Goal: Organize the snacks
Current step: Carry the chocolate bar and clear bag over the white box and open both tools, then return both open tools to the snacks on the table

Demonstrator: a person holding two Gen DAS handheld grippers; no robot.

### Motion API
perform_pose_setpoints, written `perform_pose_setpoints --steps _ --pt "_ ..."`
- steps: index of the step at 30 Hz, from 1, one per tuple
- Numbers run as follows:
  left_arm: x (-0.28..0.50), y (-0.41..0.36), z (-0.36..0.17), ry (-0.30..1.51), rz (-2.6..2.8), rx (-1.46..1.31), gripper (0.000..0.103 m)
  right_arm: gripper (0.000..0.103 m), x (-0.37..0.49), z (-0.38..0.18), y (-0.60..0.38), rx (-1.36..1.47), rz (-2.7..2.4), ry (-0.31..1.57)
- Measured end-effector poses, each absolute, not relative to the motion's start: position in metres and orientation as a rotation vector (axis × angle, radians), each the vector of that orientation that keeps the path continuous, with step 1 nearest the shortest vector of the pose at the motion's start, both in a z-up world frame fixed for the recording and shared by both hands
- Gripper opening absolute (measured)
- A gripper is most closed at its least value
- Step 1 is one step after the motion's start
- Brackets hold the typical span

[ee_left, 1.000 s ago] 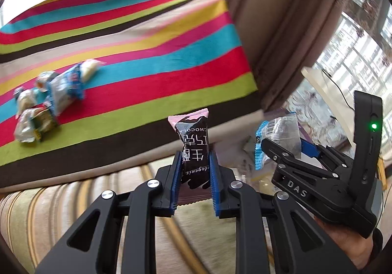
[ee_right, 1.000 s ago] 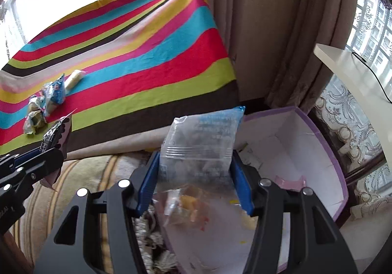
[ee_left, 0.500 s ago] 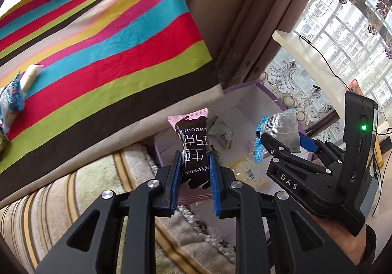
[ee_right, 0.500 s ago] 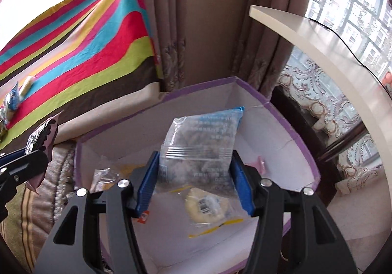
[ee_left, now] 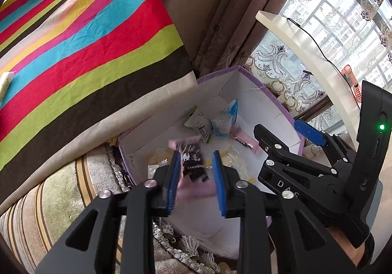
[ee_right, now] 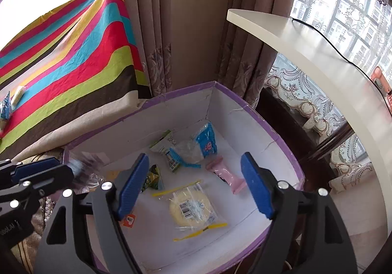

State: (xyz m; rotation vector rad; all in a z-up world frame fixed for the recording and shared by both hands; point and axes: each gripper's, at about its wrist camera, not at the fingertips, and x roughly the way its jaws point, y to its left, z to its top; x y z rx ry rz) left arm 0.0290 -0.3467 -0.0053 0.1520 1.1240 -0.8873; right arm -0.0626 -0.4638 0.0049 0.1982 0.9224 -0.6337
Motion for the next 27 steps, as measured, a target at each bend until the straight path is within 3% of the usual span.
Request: perform_pose_setpoints --steps 2,13,27 --pt "0.031 -0.344 -0.004 1.121 -0.883 0.134 0.051 0.077 -0.061 0.005 -0.464 0.205 -0.627 0.918" --pt "0.042 -0.297 0.013 1.04 -0.77 0.051 0.056 0.078 -0.049 0.016 -0.431 0.211 -0.528 0.886" --pt "0.074 -0.154 0.017 0.993 -0.408 -0.091 0.059 0.078 -0.005 0.032 -0.352 0.161 -0.34 0.908"
